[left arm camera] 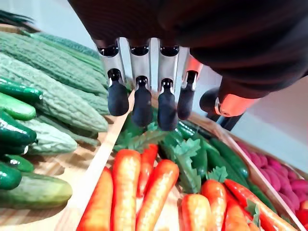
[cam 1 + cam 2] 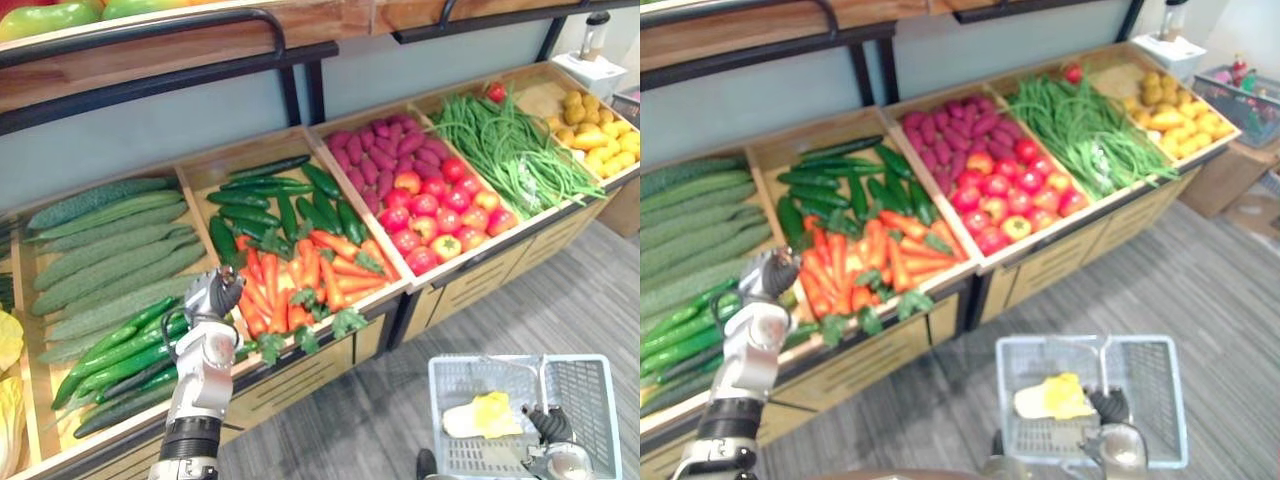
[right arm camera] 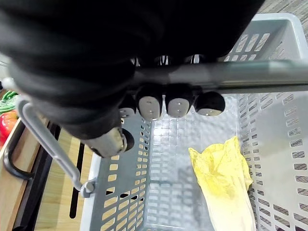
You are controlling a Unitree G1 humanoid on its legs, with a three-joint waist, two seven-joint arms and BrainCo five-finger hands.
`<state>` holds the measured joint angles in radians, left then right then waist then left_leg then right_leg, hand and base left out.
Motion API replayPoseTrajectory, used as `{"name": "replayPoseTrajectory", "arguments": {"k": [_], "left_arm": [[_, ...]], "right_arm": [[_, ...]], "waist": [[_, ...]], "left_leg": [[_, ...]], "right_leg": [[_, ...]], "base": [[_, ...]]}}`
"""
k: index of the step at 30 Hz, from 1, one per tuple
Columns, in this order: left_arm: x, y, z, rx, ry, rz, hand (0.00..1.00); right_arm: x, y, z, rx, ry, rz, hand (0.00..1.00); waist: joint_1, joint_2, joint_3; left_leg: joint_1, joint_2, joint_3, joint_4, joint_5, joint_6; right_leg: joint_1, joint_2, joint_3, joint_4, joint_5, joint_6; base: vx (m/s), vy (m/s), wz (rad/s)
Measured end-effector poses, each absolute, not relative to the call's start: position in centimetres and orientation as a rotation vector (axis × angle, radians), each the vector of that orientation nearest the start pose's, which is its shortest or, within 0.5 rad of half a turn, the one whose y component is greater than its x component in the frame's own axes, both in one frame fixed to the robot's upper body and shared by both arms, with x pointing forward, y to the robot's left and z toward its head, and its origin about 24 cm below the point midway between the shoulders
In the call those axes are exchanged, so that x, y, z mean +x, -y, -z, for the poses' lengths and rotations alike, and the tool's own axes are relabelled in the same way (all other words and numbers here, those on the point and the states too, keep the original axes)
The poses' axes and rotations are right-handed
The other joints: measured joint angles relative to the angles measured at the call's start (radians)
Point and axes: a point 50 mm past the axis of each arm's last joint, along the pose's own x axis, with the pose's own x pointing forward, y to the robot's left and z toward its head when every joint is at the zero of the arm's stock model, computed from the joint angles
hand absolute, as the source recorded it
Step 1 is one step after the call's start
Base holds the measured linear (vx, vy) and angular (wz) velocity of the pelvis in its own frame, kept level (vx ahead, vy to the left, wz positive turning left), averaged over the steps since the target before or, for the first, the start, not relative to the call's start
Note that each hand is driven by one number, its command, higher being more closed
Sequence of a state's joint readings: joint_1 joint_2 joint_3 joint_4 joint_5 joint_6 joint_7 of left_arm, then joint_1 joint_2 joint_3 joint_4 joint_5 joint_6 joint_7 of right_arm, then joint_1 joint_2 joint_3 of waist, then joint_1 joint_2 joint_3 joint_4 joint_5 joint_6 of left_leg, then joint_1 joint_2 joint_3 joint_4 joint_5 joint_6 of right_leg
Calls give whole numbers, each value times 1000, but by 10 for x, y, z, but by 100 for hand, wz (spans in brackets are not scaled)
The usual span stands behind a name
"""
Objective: Pick vegetable in the basket
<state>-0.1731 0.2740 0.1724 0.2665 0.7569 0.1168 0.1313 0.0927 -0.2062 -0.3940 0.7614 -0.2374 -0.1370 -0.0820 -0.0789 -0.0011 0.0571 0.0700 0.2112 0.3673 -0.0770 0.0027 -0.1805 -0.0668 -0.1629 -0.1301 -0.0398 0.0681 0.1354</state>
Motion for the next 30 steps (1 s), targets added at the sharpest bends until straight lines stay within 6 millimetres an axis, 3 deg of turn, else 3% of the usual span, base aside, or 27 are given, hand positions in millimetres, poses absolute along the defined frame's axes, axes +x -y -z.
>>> {"name": "replayPoseTrajectory", "arguments": {"k": [11, 17, 24, 25, 30], "left_arm": [[278, -233, -31, 911, -197, -229, 0], [275, -223, -6, 860, -288, -158, 0], [275, -227, 12, 858, -373, -141, 0], [278, -228, 10, 860, -370, -157, 100], [293, -238, 2, 849, -369, -226, 100]], "right_arm": [[140, 287, 100, -300, -709, 439, 100], [141, 286, 100, -297, -707, 439, 100], [142, 287, 99, -297, -702, 441, 100], [143, 287, 99, -296, -700, 443, 100], [147, 288, 97, -293, -685, 449, 100]], "waist": [[-3, 0, 0], [-8, 0, -1], [-20, 1, -1], [-20, 2, 1], [-21, 6, 13]], "left_leg": [[-13, -1, 1, -1, 0, 0], [-19, -3, 4, -7, 0, 0], [-46, -3, 7, -4, 0, 0], [-52, -3, 8, -2, 0, 0], [-56, -4, 32, 1, -1, -1]], "right_leg": [[-9, 0, 1, -10, 2, 3], [-18, 0, 3, -14, 3, 5], [-46, 0, 8, -13, 4, 5], [-52, 0, 11, -13, 6, 4], [-72, 2, 34, -17, 16, 1]], "base": [[0, 0, 0], [0, 0, 0], [-1, -2, 0], [-5, -12, -6], [-8, -10, -14]]}}
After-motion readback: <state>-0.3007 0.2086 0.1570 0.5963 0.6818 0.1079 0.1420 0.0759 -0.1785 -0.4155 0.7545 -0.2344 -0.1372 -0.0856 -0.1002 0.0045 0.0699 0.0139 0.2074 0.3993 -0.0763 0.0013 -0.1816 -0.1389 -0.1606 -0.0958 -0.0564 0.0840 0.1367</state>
